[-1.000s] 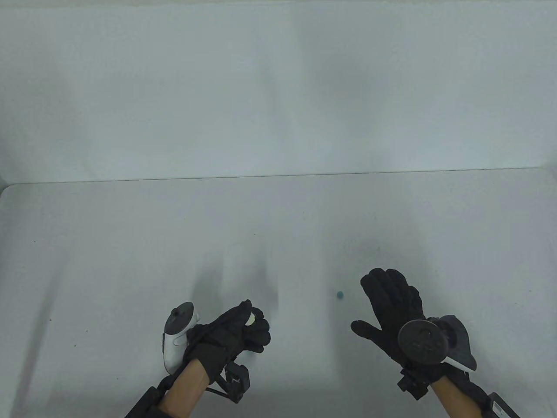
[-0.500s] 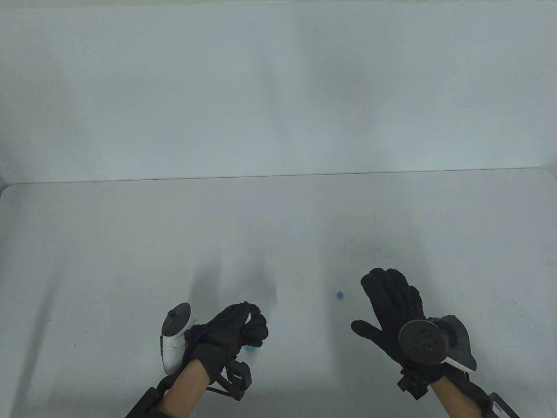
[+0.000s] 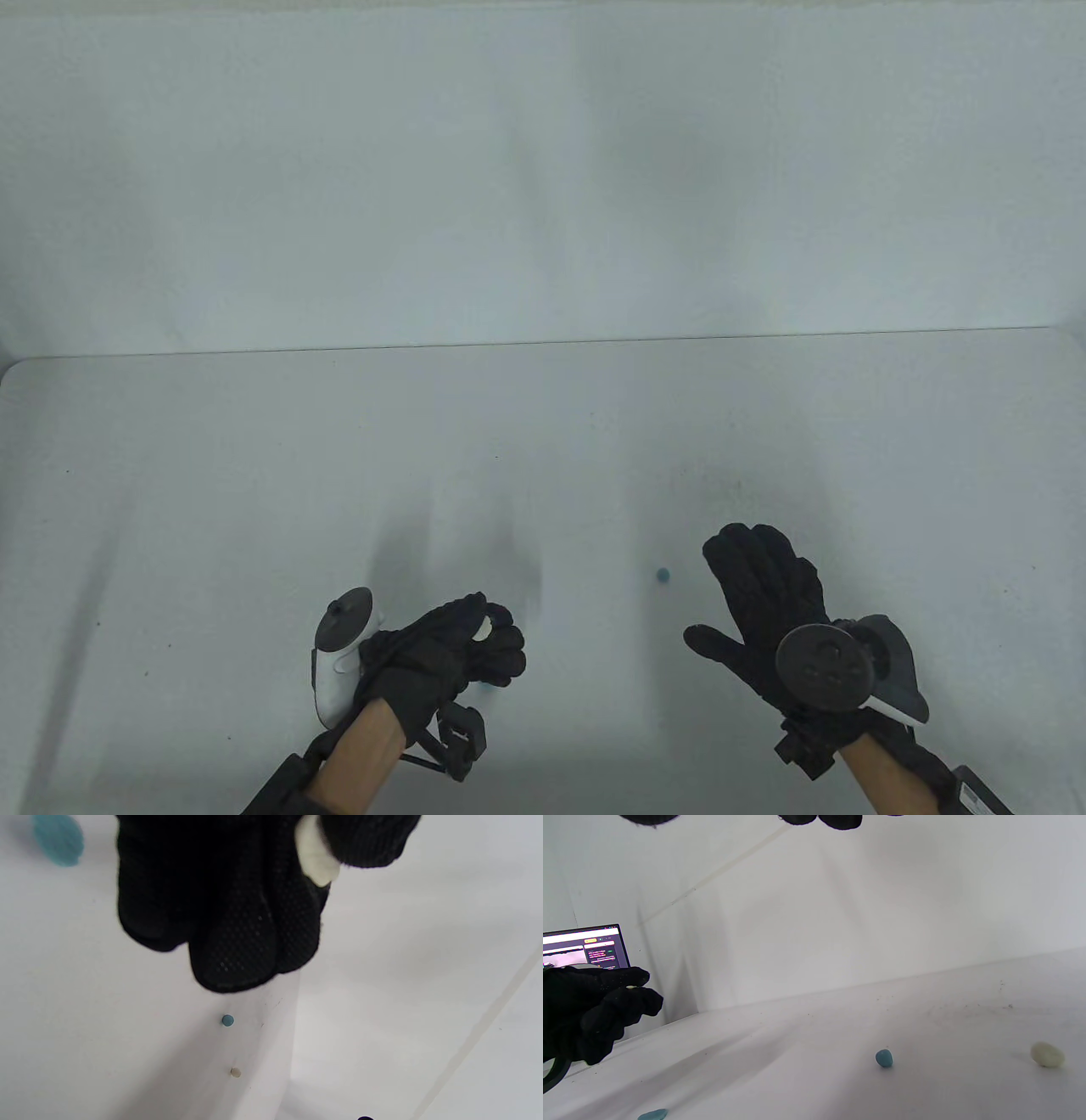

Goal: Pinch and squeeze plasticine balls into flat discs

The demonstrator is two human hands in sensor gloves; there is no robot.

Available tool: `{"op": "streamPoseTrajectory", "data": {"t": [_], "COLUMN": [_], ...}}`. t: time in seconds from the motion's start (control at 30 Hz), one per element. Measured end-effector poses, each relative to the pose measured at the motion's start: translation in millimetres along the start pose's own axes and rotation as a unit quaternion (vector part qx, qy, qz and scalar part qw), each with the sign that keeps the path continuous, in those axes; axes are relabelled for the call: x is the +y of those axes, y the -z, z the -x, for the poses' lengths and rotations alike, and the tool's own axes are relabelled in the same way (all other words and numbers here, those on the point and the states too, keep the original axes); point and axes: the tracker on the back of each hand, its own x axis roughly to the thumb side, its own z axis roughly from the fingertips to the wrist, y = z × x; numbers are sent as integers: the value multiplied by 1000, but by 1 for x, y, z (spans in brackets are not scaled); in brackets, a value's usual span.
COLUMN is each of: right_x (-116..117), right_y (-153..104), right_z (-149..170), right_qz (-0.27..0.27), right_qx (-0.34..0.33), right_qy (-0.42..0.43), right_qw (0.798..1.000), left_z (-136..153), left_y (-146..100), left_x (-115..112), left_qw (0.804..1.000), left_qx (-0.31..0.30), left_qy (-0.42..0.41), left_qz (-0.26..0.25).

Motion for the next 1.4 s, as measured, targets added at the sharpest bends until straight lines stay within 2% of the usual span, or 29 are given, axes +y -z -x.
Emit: {"op": "streamPoseTrajectory", "data": {"t": [0.2, 0.3, 0.43, 0.5, 0.77, 0.87, 0.93, 1.03, 1.17, 1.4], "right_x": [-1, -1, -1, -1, 0, 0, 1, 1, 1, 1], "right_y": [-1, -1, -1, 0, 0, 0, 0, 0, 0, 0], "right_z": [0, 0, 0, 0, -1, -1, -2, -2, -2, -1], "right_qz": [1, 0, 2, 1, -2, -3, -4, -2, -2, -4], "right_qx": [-2, -2, -3, -2, -1, -2, -2, -3, -2, -2], "right_qy": [-1, 1, 1, 1, 0, 1, 0, 1, 2, 2], "right_qw": [1000, 1000, 1000, 1000, 1000, 1000, 1000, 1000, 1000, 1000], "left_z": [-4, -2, 2, 3, -1, -7, -7, -3, 3, -1], "left_y": [1, 1, 3, 4, 4, 1, 0, 1, 3, 3], "left_x": [-2, -2, -4, -5, -3, -3, -2, -2, -6, -2], "left_qw": [999, 1000, 997, 996, 999, 998, 998, 999, 997, 1000], "left_qx": [-14, -11, -19, -18, -21, -31, -30, -21, -13, -13], "left_qy": [31, 18, -42, -50, 14, 59, 49, 26, -39, 15], "left_qz": [0, -6, 63, 65, 30, -2, -10, 10, 62, 18]}}
